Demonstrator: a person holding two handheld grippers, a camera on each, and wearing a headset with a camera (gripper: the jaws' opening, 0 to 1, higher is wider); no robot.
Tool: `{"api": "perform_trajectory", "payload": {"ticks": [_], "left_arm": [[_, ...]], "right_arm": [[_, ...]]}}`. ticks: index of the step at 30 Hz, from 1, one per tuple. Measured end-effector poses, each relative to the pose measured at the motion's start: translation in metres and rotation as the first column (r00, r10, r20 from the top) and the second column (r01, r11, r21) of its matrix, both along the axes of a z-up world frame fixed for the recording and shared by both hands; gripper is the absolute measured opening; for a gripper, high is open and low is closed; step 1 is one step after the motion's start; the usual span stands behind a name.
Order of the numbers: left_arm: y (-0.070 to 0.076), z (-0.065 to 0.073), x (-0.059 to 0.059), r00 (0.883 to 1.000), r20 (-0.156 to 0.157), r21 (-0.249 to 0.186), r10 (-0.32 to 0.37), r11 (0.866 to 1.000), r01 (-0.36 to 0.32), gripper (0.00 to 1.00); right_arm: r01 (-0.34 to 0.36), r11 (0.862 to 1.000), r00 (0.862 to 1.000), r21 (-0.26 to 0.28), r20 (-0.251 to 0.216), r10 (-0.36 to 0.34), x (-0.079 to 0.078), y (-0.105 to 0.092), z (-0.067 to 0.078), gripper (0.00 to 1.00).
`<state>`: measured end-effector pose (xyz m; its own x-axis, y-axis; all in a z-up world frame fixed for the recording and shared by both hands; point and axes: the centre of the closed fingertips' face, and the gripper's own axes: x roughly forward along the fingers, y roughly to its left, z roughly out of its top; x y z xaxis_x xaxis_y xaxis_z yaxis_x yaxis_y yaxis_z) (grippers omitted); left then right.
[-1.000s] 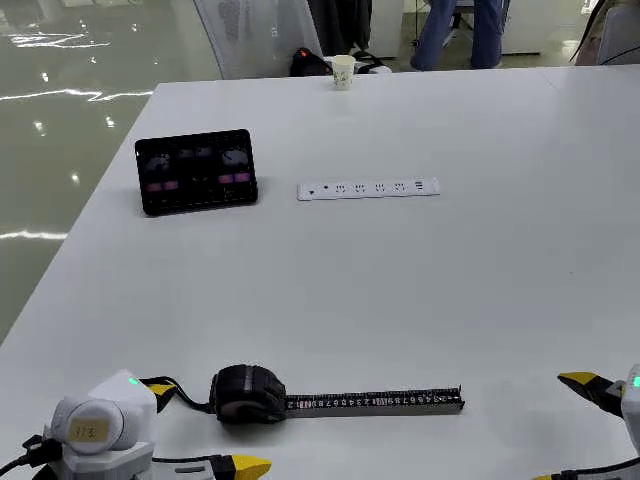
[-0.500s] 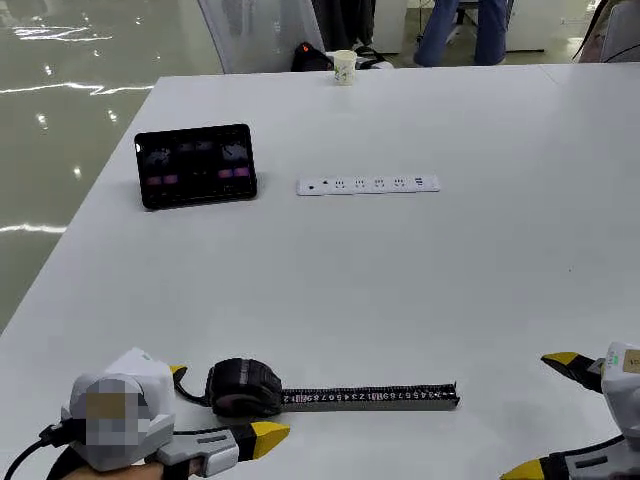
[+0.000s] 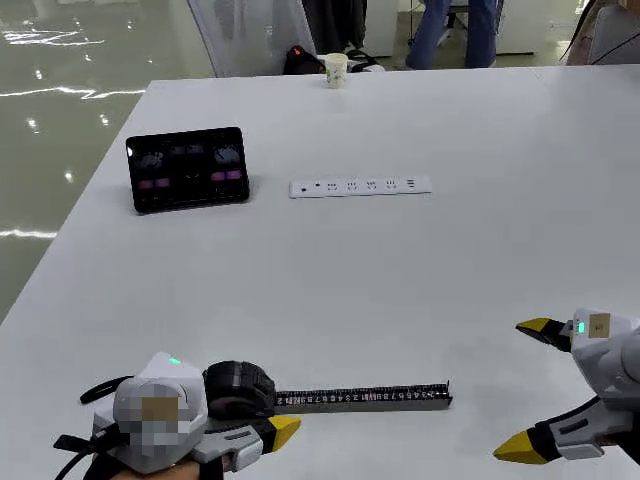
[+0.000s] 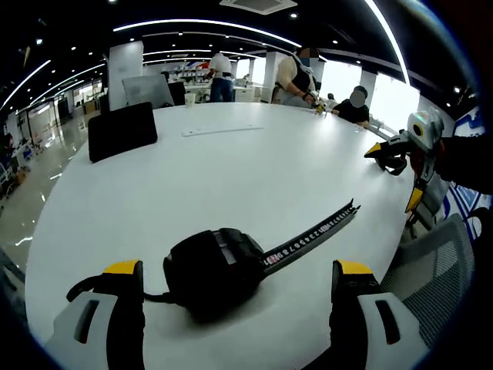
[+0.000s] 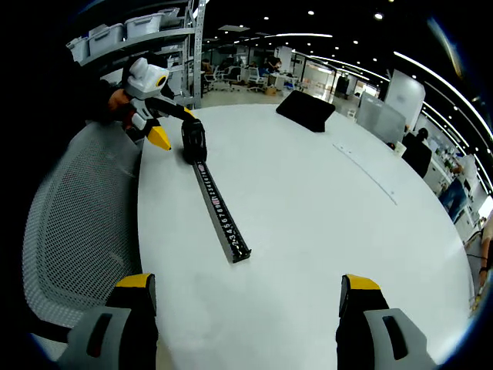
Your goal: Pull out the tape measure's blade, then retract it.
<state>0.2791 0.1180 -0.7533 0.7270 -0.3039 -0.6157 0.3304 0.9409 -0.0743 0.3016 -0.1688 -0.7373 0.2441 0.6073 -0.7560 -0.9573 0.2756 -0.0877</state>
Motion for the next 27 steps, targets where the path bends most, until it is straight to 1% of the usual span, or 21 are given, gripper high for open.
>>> {"api": "perform_trajectory", "payload": {"ticks": [2, 3, 6, 8, 9, 10, 11, 12, 13, 14, 15, 16, 18, 19, 20, 22, 23, 25, 26, 27], "left_arm": [[0.000, 0.000, 0.001, 1.000, 0.002, 0.001, 0.008, 1.000, -0.008, 0.99], [0.000, 0.001, 0.002, 1.000, 0.004, -0.005, 0.018, 1.000, -0.018, 0.99], [0.002, 0.002, 0.009, 0.997, 0.024, -0.030, 0.076, 0.997, -0.075, 0.99], [0.005, 0.004, 0.015, 0.992, 0.047, -0.044, 0.121, 0.992, -0.119, 0.99], [0.008, 0.003, 0.017, 0.987, 0.059, -0.043, 0.146, 0.989, -0.144, 0.99], [0.009, 0.004, 0.018, 0.985, 0.063, -0.046, 0.164, 0.986, -0.161, 0.99], [0.010, 0.004, 0.019, 0.981, 0.073, -0.048, 0.179, 0.983, -0.176, 0.99], [0.010, 0.003, 0.019, 0.980, 0.088, -0.041, 0.181, 0.983, -0.178, 0.99], [0.010, 0.002, 0.019, 0.979, 0.106, -0.014, 0.172, 0.985, -0.171, 0.99], [0.011, 0.001, 0.020, 0.979, 0.127, 0.031, 0.160, 0.986, -0.166, 0.98], [0.008, -0.001, 0.018, 0.980, 0.116, 0.029, 0.159, 0.986, -0.164, 0.98], [0.005, -0.002, 0.019, 0.981, 0.114, 0.020, 0.159, 0.987, -0.162, 0.98], [0.002, 0.001, 0.022, 0.981, 0.126, 0.017, 0.150, 0.988, -0.154, 0.99], [0.003, 0.004, 0.025, 0.979, 0.136, 0.022, 0.154, 0.987, -0.158, 0.99], [0.004, 0.005, 0.026, 0.977, 0.139, 0.016, 0.163, 0.986, -0.167, 0.98], [0.005, 0.008, 0.031, 0.970, 0.151, -0.003, 0.189, 0.982, -0.191, 0.99], [0.006, 0.009, 0.032, 0.968, 0.157, -0.003, 0.197, 0.980, -0.199, 0.99], [0.010, 0.010, 0.036, 0.956, 0.156, -0.032, 0.247, 0.969, -0.245, 0.99], [0.013, 0.012, 0.037, 0.947, 0.169, -0.037, 0.273, 0.962, -0.271, 0.98], [0.019, 0.017, 0.040, 0.934, 0.218, -0.020, 0.281, 0.959, -0.284, 0.97]], "right_arm": [[-0.008, 1.000, 1.000, -0.007, -0.002, 0.008, 0.006, 0.000, -0.001, 0.99], [-0.013, 1.000, 1.000, -0.009, -0.003, 0.013, 0.007, 0.001, -0.002, 0.99], [-0.037, 0.999, 0.999, -0.017, -0.002, 0.037, 0.012, 0.006, -0.002, 0.99], [-0.057, 0.998, 0.998, -0.026, -0.001, 0.057, 0.013, 0.011, -0.003, 0.99], [-0.067, 0.997, 0.998, -0.029, 0.001, 0.067, 0.014, 0.014, -0.003, 0.99], [-0.077, 0.996, 0.997, -0.034, 0.000, 0.077, 0.015, 0.016, -0.003, 0.99], [-0.089, 0.995, 0.996, -0.038, -0.003, 0.089, 0.015, 0.017, -0.004, 0.99], [-0.097, 0.994, 0.995, -0.044, -0.004, 0.097, 0.016, 0.018, -0.004, 0.99], [-0.104, 0.993, 0.995, -0.047, -0.002, 0.104, 0.017, 0.019, -0.005, 0.99], [-0.111, 0.993, 0.994, -0.049, -0.004, 0.111, 0.018, 0.020, -0.005, 0.99], [-0.115, 0.992, 0.993, -0.052, -0.009, 0.115, 0.019, 0.021, -0.005, 0.99], [-0.120, 0.991, 0.993, -0.053, -0.011, 0.119, 0.019, 0.022, -0.005, 0.99], [-0.131, 0.989, 0.991, -0.062, -0.007, 0.131, 0.021, 0.023, -0.007, 0.99], [-0.131, 0.989, 0.991, -0.066, -0.005, 0.131, 0.023, 0.024, -0.007, 0.99], [-0.138, 0.988, 0.990, -0.070, -0.007, 0.138, 0.022, 0.025, -0.008, 0.99], [-0.148, 0.986, 0.989, -0.077, -0.013, 0.147, 0.022, 0.027, -0.008, 0.99], [-0.152, 0.985, 0.988, -0.080, -0.017, 0.151, 0.023, 0.028, -0.009, 0.99], [-0.164, 0.983, 0.986, -0.087, -0.021, 0.163, 0.023, 0.030, -0.011, 0.99], [-0.168, 0.982, 0.986, -0.090, -0.022, 0.167, 0.023, 0.031, -0.011, 0.99], [-0.174, 0.980, 0.985, -0.094, -0.022, 0.172, 0.024, 0.033, -0.012, 0.99]]}}
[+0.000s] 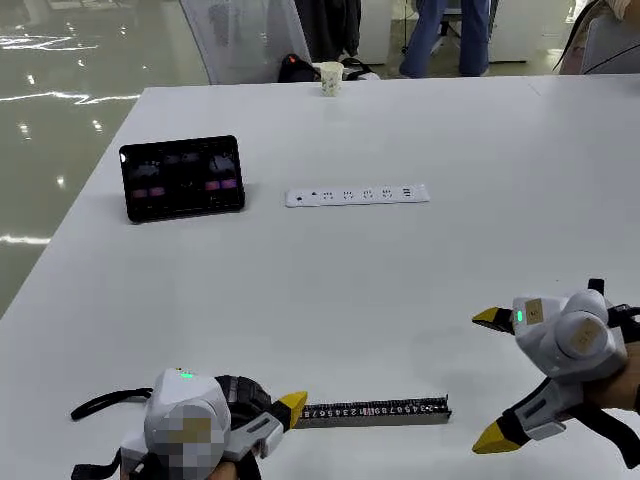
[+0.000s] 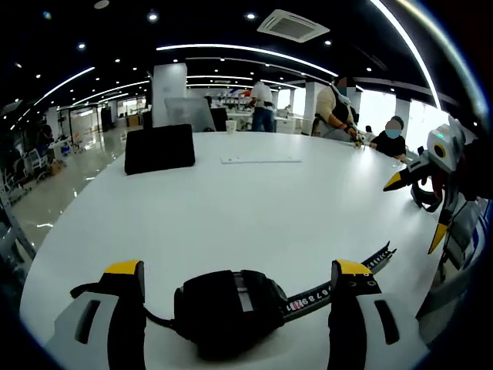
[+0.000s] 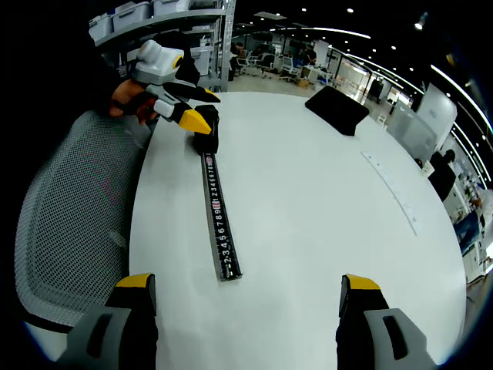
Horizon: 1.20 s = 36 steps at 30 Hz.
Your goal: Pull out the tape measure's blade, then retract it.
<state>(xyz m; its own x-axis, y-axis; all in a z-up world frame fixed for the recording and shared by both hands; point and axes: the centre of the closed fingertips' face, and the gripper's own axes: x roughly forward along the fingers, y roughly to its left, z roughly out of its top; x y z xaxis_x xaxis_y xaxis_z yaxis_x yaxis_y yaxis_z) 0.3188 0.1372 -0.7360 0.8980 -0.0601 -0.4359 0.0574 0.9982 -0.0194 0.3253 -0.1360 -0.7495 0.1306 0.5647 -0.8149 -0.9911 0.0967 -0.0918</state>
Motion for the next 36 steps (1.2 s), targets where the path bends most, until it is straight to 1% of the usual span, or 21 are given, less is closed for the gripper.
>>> {"api": "perform_trajectory", "payload": {"ticks": [1, 2, 4, 8, 10, 12, 15, 17, 20, 22, 23, 26, 28, 30, 32, 36], "left_arm": [[0.001, 0.002, 0.001, 1.000, 0.024, 0.016, -0.005, 1.000, 0.005, 0.97], [-0.001, -0.001, 0.000, 1.000, 0.014, 0.004, -0.010, 1.000, 0.010, 0.99], [0.000, -0.003, 0.001, 1.000, 0.012, -0.009, -0.006, 1.000, 0.007, 0.99], [-0.001, -0.008, 0.001, 1.000, 0.001, -0.014, 0.000, 1.000, 0.000, 0.99], [-0.003, -0.009, 0.003, 1.000, -0.001, -0.012, -0.003, 1.000, 0.003, 0.99], [-0.007, -0.010, 0.002, 1.000, -0.007, -0.027, -0.009, 1.000, 0.009, 0.99], [-0.009, -0.012, -0.001, 1.000, -0.009, -0.019, -0.026, 0.999, 0.026, 0.99], [-0.010, -0.012, -0.001, 0.999, 0.001, -0.017, -0.043, 0.999, 0.043, 0.99], [-0.010, -0.014, 0.000, 0.999, 0.000, -0.010, -0.050, 0.999, 0.050, 0.99], [-0.009, -0.016, -0.001, 0.999, -0.008, -0.018, -0.045, 0.999, 0.044, 0.99], [-0.008, -0.016, -0.001, 0.999, -0.008, -0.014, -0.043, 0.999, 0.043, 0.99], [-0.006, -0.016, -0.001, 0.999, -0.009, -0.014, -0.040, 0.999, 0.040, 0.99], [-0.005, -0.017, -0.002, 0.999, -0.009, -0.015, -0.038, 0.999, 0.038, 0.99], [-0.006, -0.017, -0.002, 0.999, -0.010, -0.016, -0.040, 0.999, 0.040, 0.99], [-0.007, -0.018, -0.002, 0.999, -0.012, -0.017, -0.045, 0.999, 0.045, 0.99], [-0.009, -0.019, -0.002, 0.999, -0.013, -0.015, -0.052, 0.999, 0.051, 0.99]], "right_arm": [[-0.005, 1.000, 1.000, 0.000, 0.001, 0.005, 0.000, 0.001, -0.001, 0.99], [-0.010, 1.000, 1.000, -0.002, 0.003, 0.010, 0.001, 0.003, -0.002, 0.99], [-0.019, 1.000, 1.000, -0.009, 0.003, 0.019, 0.001, 0.005, -0.003, 0.99], [-0.033, 0.999, 0.999, -0.020, -0.005, 0.033, 0.004, 0.010, -0.008, 0.99], [-0.031, 0.999, 0.999, -0.015, -0.016, 0.031, 0.005, 0.013, -0.010, 0.99], [-0.031, 0.999, 0.999, -0.018, -0.022, 0.031, 0.008, 0.015, -0.013, 0.99], [-0.033, 0.999, 0.999, -0.020, -0.033, 0.032, 0.009, 0.019, -0.016, 0.99], [-0.035, 0.999, 0.999, -0.010, -0.040, 0.035, 0.011, 0.022, -0.020, 0.99], [-0.035, 0.999, 0.998, -0.026, -0.055, 0.034, 0.010, 0.022, -0.026, 0.99], [-0.049, 0.998, 0.997, -0.037, -0.063, 0.046, 0.007, 0.020, -0.030, 0.93], [-0.053, 0.998, 0.997, -0.040, -0.064, 0.050, 0.006, 0.020, -0.031, 0.90], [-0.049, 0.998, 0.996, -0.041, -0.080, 0.046, 0.003, 0.020, -0.035, 0.91], [-0.062, 0.997, 0.996, -0.046, -0.075, 0.058, 0.002, 0.020, -0.037, 0.88], [-0.075, 0.995, 0.995, -0.064, -0.064, 0.071, 0.002, 0.018, -0.040, 0.83], [-0.079, 0.995, 0.995, -0.068, -0.068, 0.074, 0.002, 0.018, -0.041, 0.81], [-0.102, 0.992, 0.993, -0.073, -0.070, 0.097, 0.000, 0.018, -0.042, 0.70]]}}
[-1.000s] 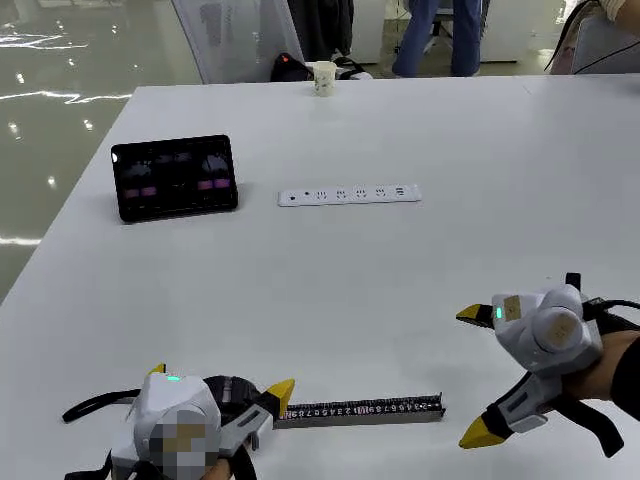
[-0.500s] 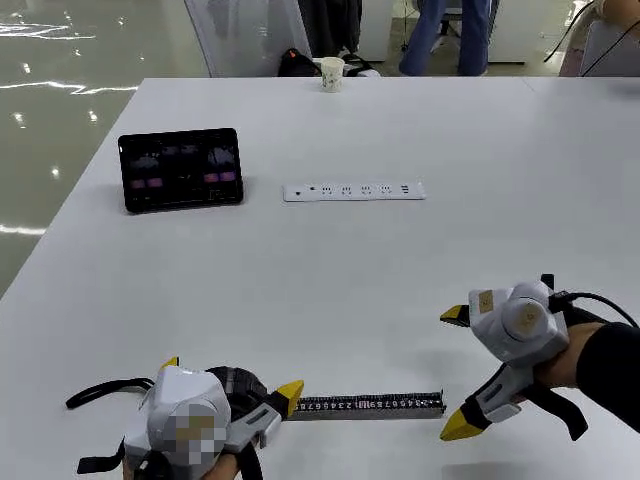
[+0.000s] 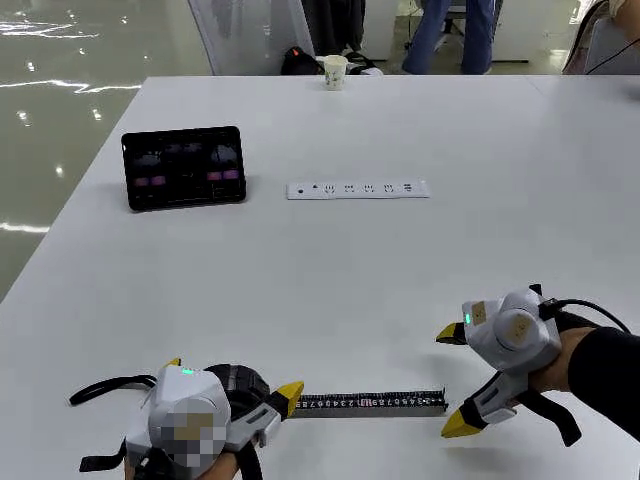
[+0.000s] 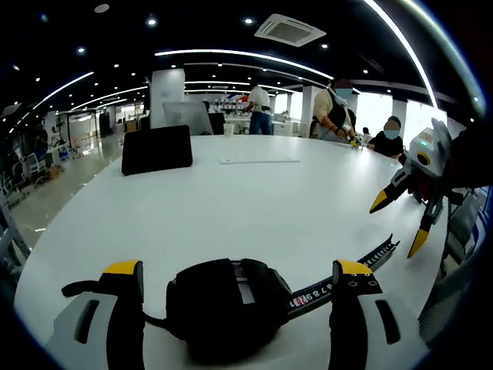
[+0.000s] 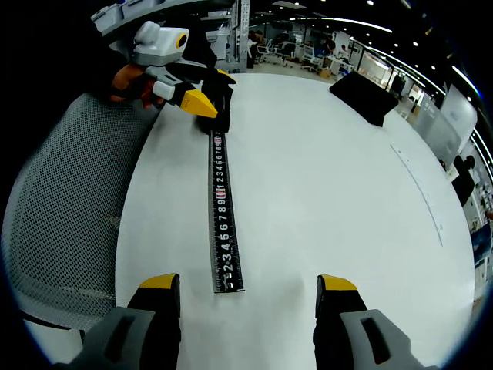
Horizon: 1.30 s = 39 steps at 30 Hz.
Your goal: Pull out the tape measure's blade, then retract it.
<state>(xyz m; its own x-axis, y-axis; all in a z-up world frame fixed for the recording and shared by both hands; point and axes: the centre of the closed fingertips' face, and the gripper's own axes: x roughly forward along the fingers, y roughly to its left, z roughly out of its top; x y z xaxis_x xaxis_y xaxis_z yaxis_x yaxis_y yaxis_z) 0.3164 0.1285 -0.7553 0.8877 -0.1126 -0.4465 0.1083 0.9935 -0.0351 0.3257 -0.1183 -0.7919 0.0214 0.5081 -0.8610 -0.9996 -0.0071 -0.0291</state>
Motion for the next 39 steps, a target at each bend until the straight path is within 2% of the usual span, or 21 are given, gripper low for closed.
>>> {"api": "perform_trajectory", "payload": {"ticks": [3, 6, 8, 11, 18, 20, 26, 27, 29, 31, 33, 39], "left_arm": [[0.000, 0.000, 0.000, 1.000, 0.000, 0.000, -0.003, 1.000, 0.003, 0.99], [0.000, -0.001, 0.000, 1.000, -0.001, 0.000, -0.003, 1.000, 0.003, 0.99], [0.001, -0.002, 0.000, 1.000, -0.004, 0.000, -0.001, 1.000, 0.001, 0.99], [0.001, -0.002, 0.001, 1.000, -0.003, 0.000, 0.001, 1.000, -0.001, 0.99], [0.001, -0.002, 0.000, 1.000, -0.004, 0.001, 0.000, 1.000, 0.000, 0.98], [0.001, -0.002, 0.000, 1.000, -0.005, 0.001, 0.001, 1.000, -0.001, 0.98], [0.000, -0.002, 0.000, 1.000, -0.003, -0.003, -0.003, 1.000, 0.003, 0.99], [0.000, -0.001, 0.000, 1.000, 0.000, -0.001, -0.004, 1.000, 0.004, 0.98], [0.001, 0.002, 0.002, 1.000, 0.026, 0.023, -0.011, 1.000, 0.010, 0.99], [-0.001, 0.001, 0.001, 1.000, 0.020, 0.002, -0.013, 1.000, 0.013, 0.98], [-0.001, 0.000, 0.001, 1.000, 0.019, 0.015, -0.016, 1.000, 0.016, 0.98], [0.000, 0.000, 0.001, 1.000, 0.016, 0.006, -0.008, 1.000, 0.008, 0.98]], "right_arm": [[-0.017, 1.000, 1.000, -0.005, -0.025, 0.017, -0.005, 0.000, -0.001, 0.60], [-0.038, 0.999, 0.999, -0.010, -0.031, 0.038, -0.007, 0.000, -0.002, 0.49], [-0.039, 0.999, 0.997, -0.014, -0.062, 0.038, -0.012, 0.000, -0.003, 0.42], [-0.066, 0.998, 0.997, -0.020, -0.048, 0.065, -0.013, 0.000, -0.004, 0.35], [-0.079, 0.996, 0.996, -0.038, -0.047, 0.077, -0.013, -0.001, -0.006, 0.31], [-0.077, 0.996, 0.996, -0.045, -0.050, 0.074, -0.013, -0.002, -0.008, 0.26], [-0.090, 0.994, 0.995, -0.060, -0.051, 0.087, -0.014, -0.004, -0.010, 0.21], [-0.092, 0.994, 0.995, -0.062, -0.051, 0.089, -0.014, -0.004, -0.010, 0.20], [-0.093, 0.993, 0.995, -0.066, -0.047, 0.090, -0.014, -0.004, -0.012, 0.21], [-0.096, 0.993, 0.995, -0.069, -0.044, 0.093, -0.014, -0.003, -0.013, 0.21], [-0.105, 0.992, 0.994, -0.070, -0.047, 0.102, -0.015, -0.002, -0.013, 0.18], [-0.116, 0.990, 0.993, -0.083, -0.048, 0.112, -0.017, -0.001, -0.016, 0.16]]}}
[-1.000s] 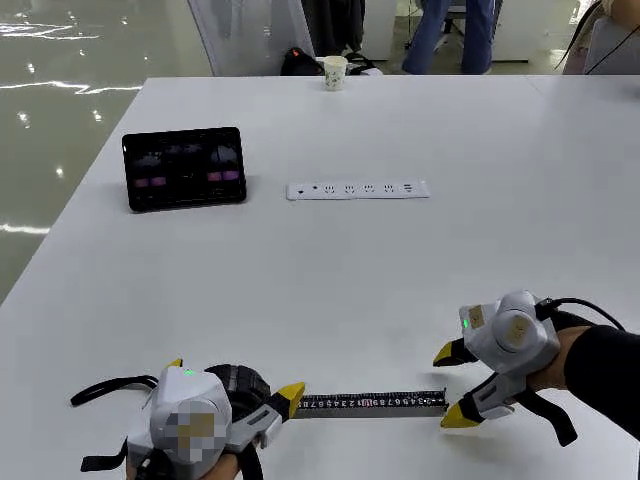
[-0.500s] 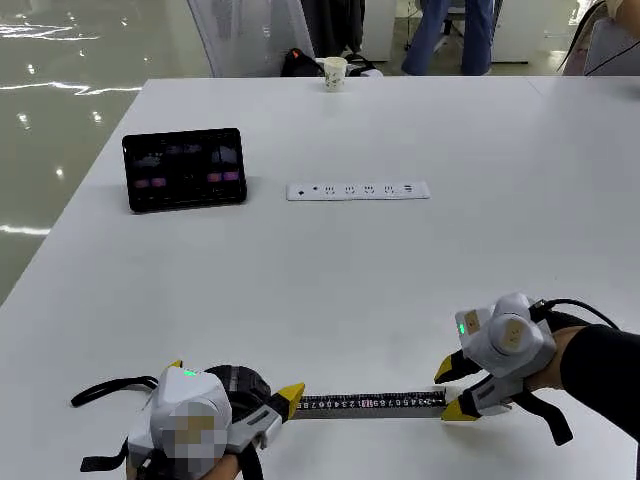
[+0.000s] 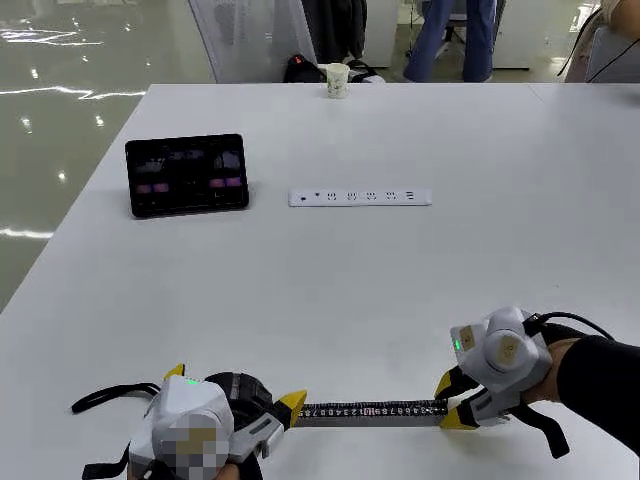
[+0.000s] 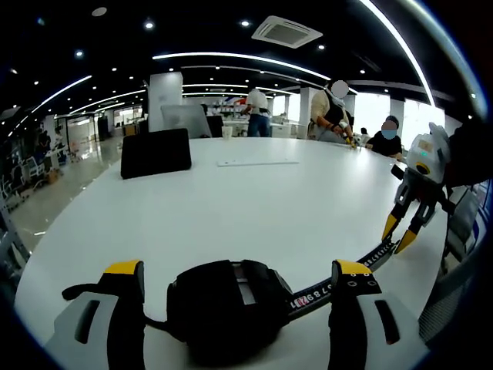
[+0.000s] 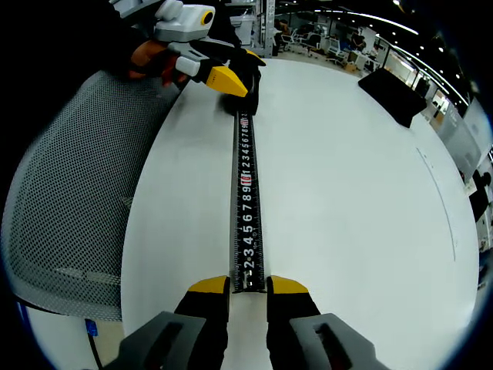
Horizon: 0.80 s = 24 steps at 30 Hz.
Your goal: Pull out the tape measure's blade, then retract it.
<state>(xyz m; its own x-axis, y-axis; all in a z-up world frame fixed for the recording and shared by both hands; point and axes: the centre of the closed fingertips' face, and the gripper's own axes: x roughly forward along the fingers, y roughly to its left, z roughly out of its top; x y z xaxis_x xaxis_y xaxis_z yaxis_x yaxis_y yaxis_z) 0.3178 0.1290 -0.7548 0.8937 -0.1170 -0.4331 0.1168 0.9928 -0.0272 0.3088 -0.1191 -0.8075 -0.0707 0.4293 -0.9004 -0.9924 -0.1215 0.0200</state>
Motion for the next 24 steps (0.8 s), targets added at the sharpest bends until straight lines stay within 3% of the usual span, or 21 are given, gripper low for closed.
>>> {"api": "perform_trajectory", "payload": {"ticks": [9, 14, 21, 24], "left_arm": [[0.0009, -0.0016, -0.0002, 1.000, -0.004, -0.003, 0.002, 1.000, -0.002, 0.97], [0.0022, -0.0022, -0.0003, 1.000, -0.003, 0.003, 0.006, 1.000, -0.006, 0.93], [0.0039, -0.0074, -0.0022, 0.999, -0.030, 0.004, 0.012, 1.000, -0.011, 0.86], [0.0017, -0.0083, -0.0033, 0.999, -0.044, -0.023, 0.011, 1.000, -0.012, 0.82]], "right_arm": [[0.011, 1.000, 1.000, -0.009, 0.005, -0.011, 0.0021, 0.0010, -0.0013, 0.12], [-0.025, 0.998, 0.999, -0.062, 0.026, 0.027, 0.0018, 0.0017, -0.0022, 0.12], [0.004, 0.996, 1.000, -0.095, 0.008, -0.003, 0.0025, 0.0004, -0.0023, 0.11], [0.010, 0.997, 1.000, -0.078, 0.006, -0.010, 0.0027, -0.0003, -0.0026, 0.11]]}}
